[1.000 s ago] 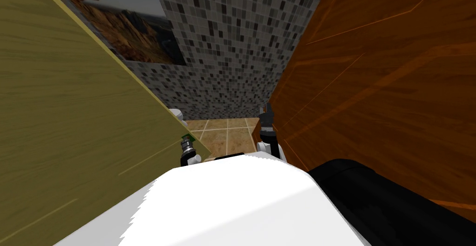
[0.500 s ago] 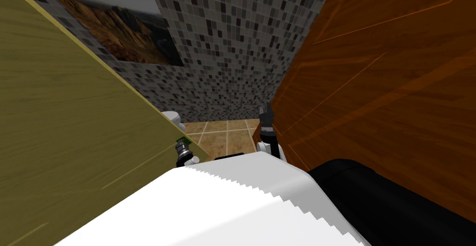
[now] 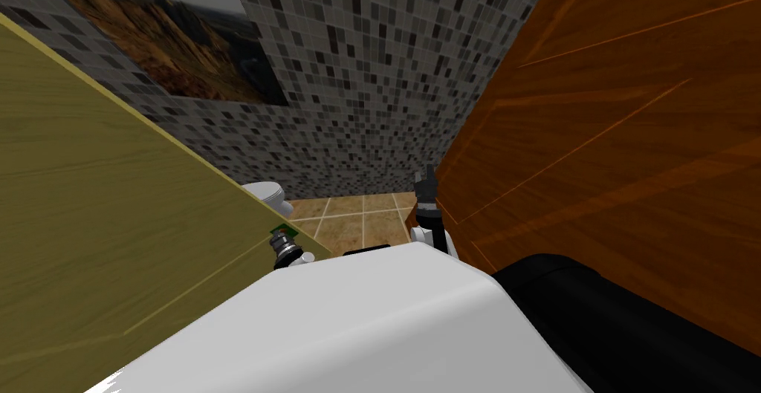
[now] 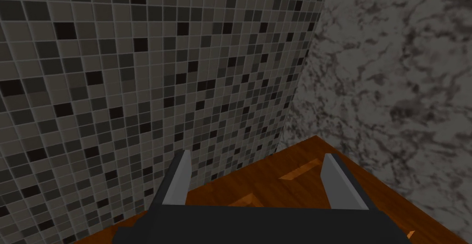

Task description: Push the door open

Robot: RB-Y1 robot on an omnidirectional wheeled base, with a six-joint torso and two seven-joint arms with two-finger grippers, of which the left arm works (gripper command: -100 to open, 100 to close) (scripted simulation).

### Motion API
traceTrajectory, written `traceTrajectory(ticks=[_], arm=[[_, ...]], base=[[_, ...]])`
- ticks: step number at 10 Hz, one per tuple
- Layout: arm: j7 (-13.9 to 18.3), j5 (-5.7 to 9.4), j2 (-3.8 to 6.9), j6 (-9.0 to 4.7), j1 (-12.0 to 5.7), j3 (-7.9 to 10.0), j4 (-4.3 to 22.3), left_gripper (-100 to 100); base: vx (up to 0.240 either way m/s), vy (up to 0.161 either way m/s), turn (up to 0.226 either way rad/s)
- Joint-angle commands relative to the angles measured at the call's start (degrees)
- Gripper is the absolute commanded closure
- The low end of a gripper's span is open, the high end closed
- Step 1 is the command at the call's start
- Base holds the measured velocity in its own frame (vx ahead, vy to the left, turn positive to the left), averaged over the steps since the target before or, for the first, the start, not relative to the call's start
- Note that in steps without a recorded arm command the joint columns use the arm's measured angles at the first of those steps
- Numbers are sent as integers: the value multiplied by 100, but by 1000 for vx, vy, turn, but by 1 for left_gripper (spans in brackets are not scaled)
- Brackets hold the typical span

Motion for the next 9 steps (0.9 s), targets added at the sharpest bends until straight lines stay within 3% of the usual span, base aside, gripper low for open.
traceTrajectory(ticks=[1,2,3,9], arm=[[-74,90,-33,-47,50,130,-86,100],[-123,153,-70,-48,78,212,-119,100],[-79,117,-49,-19,93,160,-85,100],[-308,494,9,-135,160,556,-141,100]], base=[[168,23,-21],[174,35,-23],[80,24,17],[172,90,23]])
